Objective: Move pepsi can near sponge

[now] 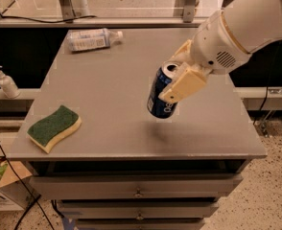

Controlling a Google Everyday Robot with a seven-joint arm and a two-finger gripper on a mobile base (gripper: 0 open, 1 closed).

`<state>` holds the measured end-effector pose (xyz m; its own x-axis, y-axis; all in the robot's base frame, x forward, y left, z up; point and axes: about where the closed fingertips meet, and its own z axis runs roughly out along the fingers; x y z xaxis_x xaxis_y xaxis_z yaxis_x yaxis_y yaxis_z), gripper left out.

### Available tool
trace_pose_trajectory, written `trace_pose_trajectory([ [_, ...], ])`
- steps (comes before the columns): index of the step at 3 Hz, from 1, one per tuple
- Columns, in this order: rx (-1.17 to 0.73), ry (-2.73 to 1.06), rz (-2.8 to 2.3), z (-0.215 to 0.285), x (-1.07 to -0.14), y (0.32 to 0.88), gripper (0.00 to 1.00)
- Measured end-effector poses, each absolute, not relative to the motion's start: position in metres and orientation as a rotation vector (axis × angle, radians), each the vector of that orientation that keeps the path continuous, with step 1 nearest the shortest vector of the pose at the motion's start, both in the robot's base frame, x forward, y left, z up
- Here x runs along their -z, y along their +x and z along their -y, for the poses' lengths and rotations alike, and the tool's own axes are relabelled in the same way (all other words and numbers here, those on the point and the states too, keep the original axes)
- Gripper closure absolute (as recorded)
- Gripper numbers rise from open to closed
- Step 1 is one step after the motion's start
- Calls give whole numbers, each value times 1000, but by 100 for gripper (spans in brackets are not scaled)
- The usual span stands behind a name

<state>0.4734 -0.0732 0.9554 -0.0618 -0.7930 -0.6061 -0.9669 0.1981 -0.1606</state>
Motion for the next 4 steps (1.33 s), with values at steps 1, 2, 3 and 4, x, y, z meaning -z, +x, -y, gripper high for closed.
trace_pose_trajectory([
  [1,-413,-1769,-1839,25,-943,461,100],
  [2,-444,-1864,-1806,-12,-928,456,100],
  [3,-503,-1924,-1787,-42,-911,456,82],
  [4,-539,-1986,-1752,-73,-898,453,59],
])
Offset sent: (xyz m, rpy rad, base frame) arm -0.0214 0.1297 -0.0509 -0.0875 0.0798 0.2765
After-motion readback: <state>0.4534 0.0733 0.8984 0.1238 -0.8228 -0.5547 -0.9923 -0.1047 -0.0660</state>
